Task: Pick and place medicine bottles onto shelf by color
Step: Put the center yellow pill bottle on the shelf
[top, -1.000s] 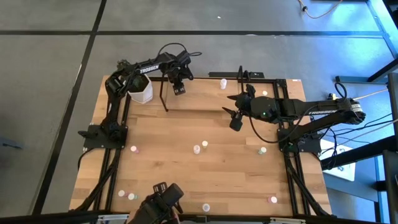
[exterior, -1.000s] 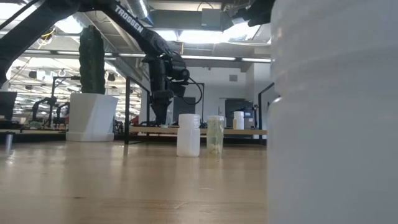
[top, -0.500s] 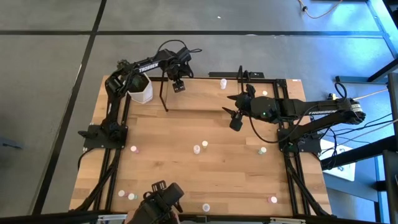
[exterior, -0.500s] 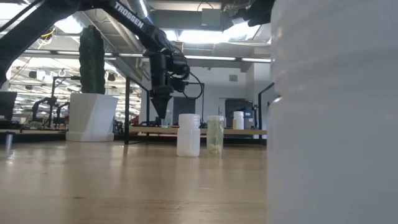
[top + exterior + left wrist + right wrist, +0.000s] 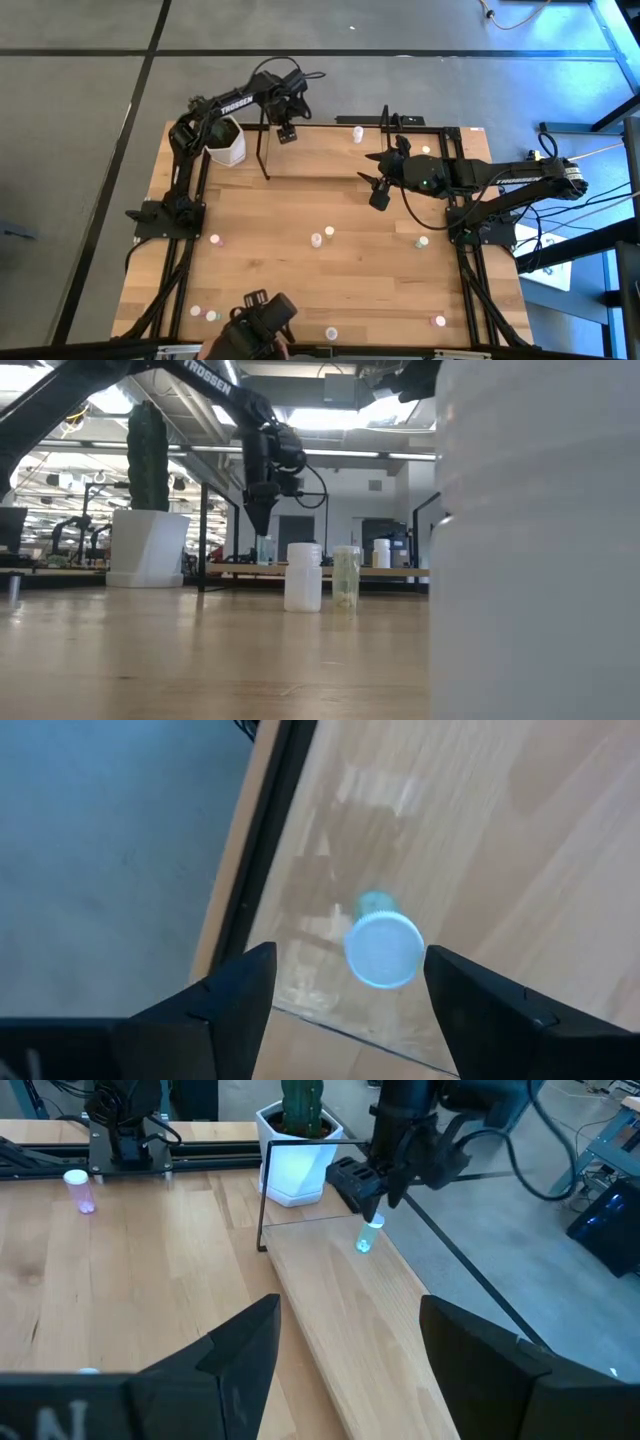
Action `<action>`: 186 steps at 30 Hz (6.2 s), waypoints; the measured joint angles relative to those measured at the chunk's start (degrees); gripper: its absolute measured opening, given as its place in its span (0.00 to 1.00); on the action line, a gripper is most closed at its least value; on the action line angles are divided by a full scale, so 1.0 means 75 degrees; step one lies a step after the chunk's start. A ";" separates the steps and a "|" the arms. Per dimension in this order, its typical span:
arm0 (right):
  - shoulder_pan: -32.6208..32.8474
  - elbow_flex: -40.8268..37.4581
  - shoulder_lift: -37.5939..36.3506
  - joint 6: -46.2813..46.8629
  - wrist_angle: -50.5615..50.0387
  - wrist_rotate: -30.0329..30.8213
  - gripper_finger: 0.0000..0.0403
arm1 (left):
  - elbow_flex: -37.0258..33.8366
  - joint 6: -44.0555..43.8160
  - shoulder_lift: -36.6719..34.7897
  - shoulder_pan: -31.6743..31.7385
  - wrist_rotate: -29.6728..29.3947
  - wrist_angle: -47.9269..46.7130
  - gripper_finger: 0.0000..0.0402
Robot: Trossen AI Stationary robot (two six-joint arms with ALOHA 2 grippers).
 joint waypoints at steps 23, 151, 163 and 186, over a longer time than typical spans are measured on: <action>0.0001 0.0000 0.0000 0.0000 0.0006 -0.0001 0.60 | 0.1823 0.0045 -0.1233 -0.0730 0.1845 -0.1324 0.62; -0.0191 0.0003 0.5153 -0.2981 0.1788 -0.5463 0.60 | 0.1712 -0.9172 -0.2871 -0.8708 -0.2378 -0.3187 0.62; -0.0191 -0.0003 0.5362 -0.2776 0.1902 -0.5471 0.60 | 0.1712 -0.9181 -0.2871 -0.8708 -0.2381 -0.3188 0.62; -0.0191 -0.0003 0.5359 -0.2774 0.1978 -0.5469 0.29 | 0.1712 -0.9326 -0.2871 -0.8708 -0.2381 -0.3188 0.62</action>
